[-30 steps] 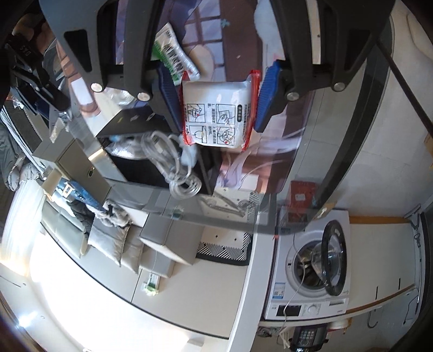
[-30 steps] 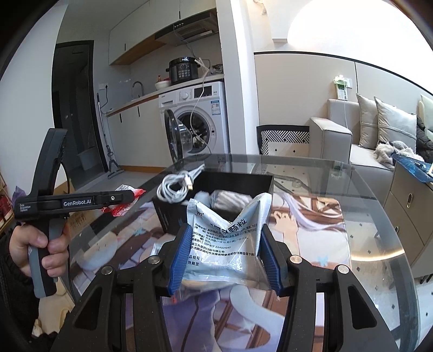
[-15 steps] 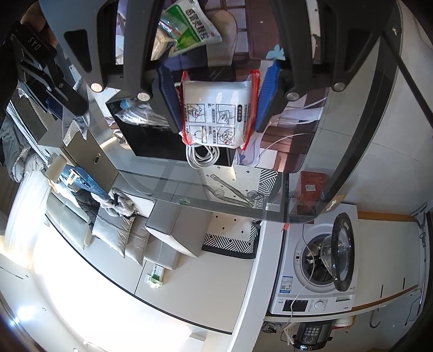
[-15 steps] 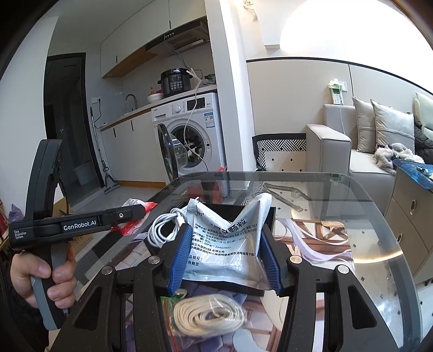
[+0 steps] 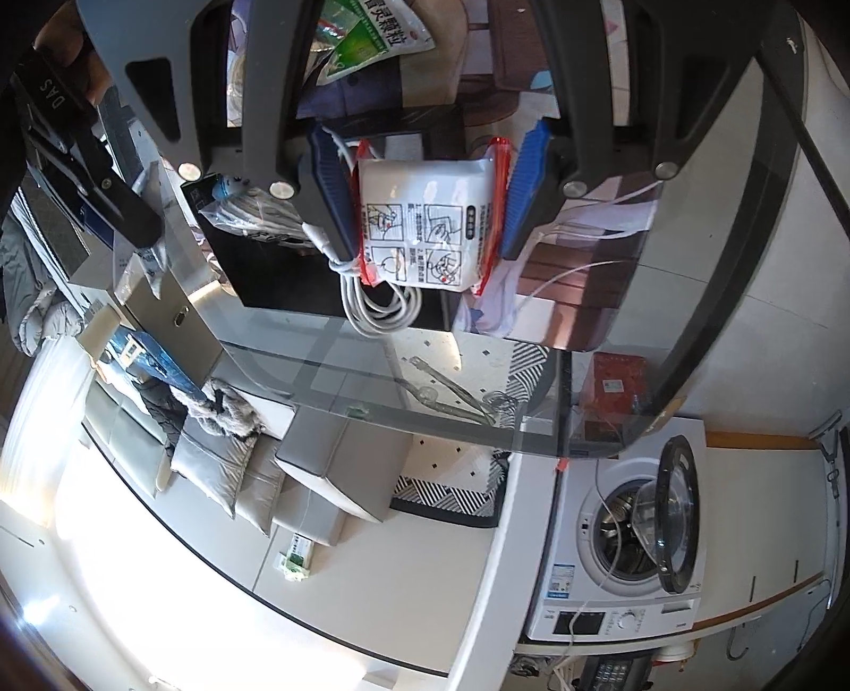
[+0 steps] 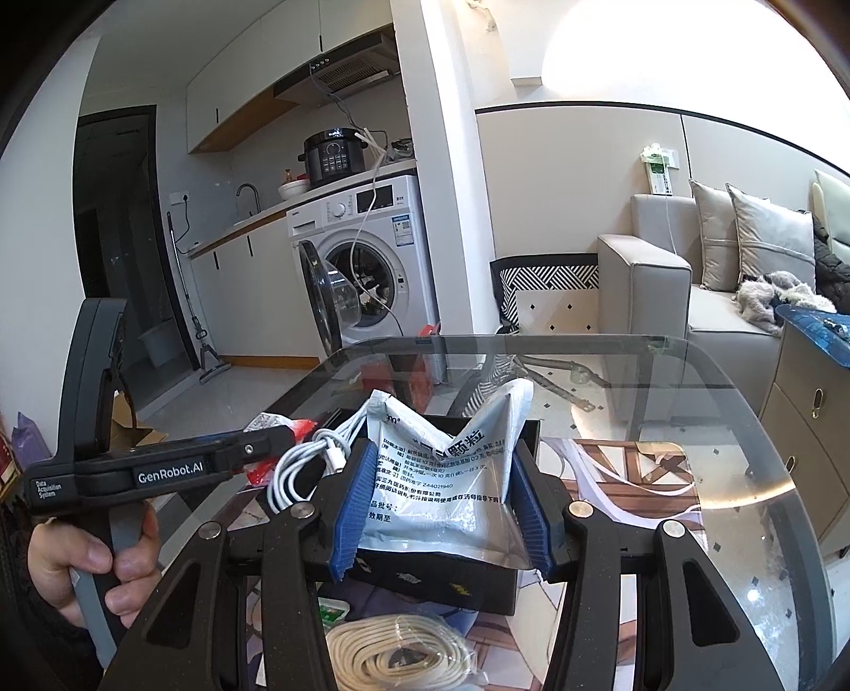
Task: Organize soft objects
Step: 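Lower the red-edged packet and white sachet into the black box and open both grippers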
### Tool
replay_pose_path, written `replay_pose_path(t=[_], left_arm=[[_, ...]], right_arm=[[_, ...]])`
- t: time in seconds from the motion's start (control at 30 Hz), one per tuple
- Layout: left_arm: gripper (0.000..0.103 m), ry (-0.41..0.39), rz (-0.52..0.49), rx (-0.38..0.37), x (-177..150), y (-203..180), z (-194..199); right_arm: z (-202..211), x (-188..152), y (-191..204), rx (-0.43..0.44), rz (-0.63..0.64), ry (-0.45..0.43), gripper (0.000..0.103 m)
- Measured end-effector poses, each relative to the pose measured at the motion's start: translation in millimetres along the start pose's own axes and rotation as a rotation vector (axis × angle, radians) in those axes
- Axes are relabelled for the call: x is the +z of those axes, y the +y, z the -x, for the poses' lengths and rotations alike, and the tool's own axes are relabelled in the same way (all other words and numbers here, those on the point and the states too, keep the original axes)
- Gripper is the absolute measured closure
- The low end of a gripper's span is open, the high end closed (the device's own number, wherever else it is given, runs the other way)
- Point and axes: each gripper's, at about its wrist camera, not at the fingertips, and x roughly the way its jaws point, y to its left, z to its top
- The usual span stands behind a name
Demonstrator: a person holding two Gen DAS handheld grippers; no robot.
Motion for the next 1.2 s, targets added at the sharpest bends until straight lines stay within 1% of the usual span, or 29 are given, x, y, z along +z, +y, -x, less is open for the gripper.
replay_pose_path(t=[0.27, 0.37, 0.5, 0.63, 0.7, 0.83, 1.03, 1.1, 1.13, 1.17, 1.2], left_arm=[[0.050, 0.030, -0.045, -0.032, -0.6, -18.5, -19.5], [0.050, 0.027, -0.059, -0.023, 1.1, -22.3, -21.8], [0.050, 0.024, -0.059, -0.044, 3.4, -23.6, -19.7], [0.050, 0.008, -0.086, -0.061, 3.4, -30.2, -17.0], [0.050, 0.003, -0.109, -0.056, 2.8, -34.5, -18.0], [0.050, 0.031, -0.128, -0.059, 0.0, -37.5, -26.9], [0.049, 0.052, -0.146, -0.054, -1.6, -40.1, -32.4], [0.047, 0.058, -0.152, -0.049, -2.4, -40.4, -33.2], [0.046, 0.059, -0.154, -0.047, -3.4, -40.5, -33.4], [0.045, 0.061, -0.156, -0.041, -3.8, -40.3, -33.2], [0.045, 0.062, -0.158, -0.041, -3.2, -40.3, -33.0]], right_arm=[[-12.3, -1.4, -6.7, -0.001, -0.001, 0.019, 0.053], [-16.5, -0.4, -9.2, -0.001, 0.000, 0.023, 0.053], [-18.1, -0.2, -11.0, -0.002, -0.004, 0.023, 0.053], [-22.3, 0.4, -12.8, 0.001, -0.006, 0.029, 0.053], [-25.4, 1.4, -13.1, 0.004, -0.004, 0.035, 0.053], [-36.0, 0.2, -15.0, 0.002, -0.004, 0.057, 0.053], [-44.7, 0.6, -19.9, -0.003, -0.028, 0.062, 0.053], [-46.9, 1.0, -21.9, 0.014, -0.036, 0.067, 0.048], [-47.5, 2.0, -22.7, 0.010, -0.037, 0.064, 0.040], [-46.0, 1.5, -23.3, 0.003, -0.035, 0.058, 0.035], [-45.0, 1.5, -24.1, 0.000, -0.034, 0.056, 0.035]])
